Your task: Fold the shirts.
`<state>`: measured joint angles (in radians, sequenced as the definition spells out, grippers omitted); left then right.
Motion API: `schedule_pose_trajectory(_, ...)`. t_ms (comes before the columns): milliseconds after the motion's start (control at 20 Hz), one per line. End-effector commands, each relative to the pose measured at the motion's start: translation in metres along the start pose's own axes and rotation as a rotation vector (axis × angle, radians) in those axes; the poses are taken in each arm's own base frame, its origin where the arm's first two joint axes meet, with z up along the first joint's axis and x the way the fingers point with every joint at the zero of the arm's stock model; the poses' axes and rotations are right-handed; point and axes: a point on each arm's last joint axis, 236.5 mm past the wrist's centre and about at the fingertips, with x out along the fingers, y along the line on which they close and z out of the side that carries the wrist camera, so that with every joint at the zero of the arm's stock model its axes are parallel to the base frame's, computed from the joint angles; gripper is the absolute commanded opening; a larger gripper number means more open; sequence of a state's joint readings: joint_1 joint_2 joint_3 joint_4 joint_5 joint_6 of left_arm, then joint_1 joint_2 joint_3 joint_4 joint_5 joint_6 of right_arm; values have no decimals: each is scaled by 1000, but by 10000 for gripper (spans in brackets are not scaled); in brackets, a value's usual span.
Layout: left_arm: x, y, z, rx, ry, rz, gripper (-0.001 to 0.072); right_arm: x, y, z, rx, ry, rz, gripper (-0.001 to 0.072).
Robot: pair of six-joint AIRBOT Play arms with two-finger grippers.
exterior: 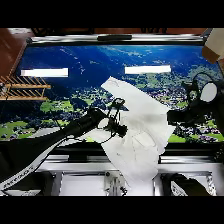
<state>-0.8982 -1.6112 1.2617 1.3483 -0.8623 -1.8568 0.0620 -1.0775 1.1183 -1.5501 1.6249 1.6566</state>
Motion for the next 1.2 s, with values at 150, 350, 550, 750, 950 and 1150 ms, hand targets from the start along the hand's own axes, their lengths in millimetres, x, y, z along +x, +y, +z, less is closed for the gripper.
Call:
schedule_pose_trajectory(150, 3, -9, -4, 22, 50, -24, 720, 35, 7, -14, -38, 150, -5, 539)
schedule_pose_trajectory(350, -22, -9, 9, 104, 66, -25, 719, 36, 6, -17, -50, 161, -8, 539)
schedule_pose_trajectory(550, -17, -22, 4, 146, 85, -32, 717, 36, 6, -17, -53, 161, -8, 539)
schedule_pose_trajectory(750, 18, -25, -22, 158, 172, -12, 649, 36, 5, -18, -55, 165, -12, 539)
schedule_pose_trajectory(950, 20, 2, -14, 186, 166, 58, 241, 53, 7, -45, -141, 270, 13, 660)
schedule_pose_trajectory(1150, 8, 21, -7, 159, 172, 72, 44, 86, 27, -59, -240, 283, 33, 660)
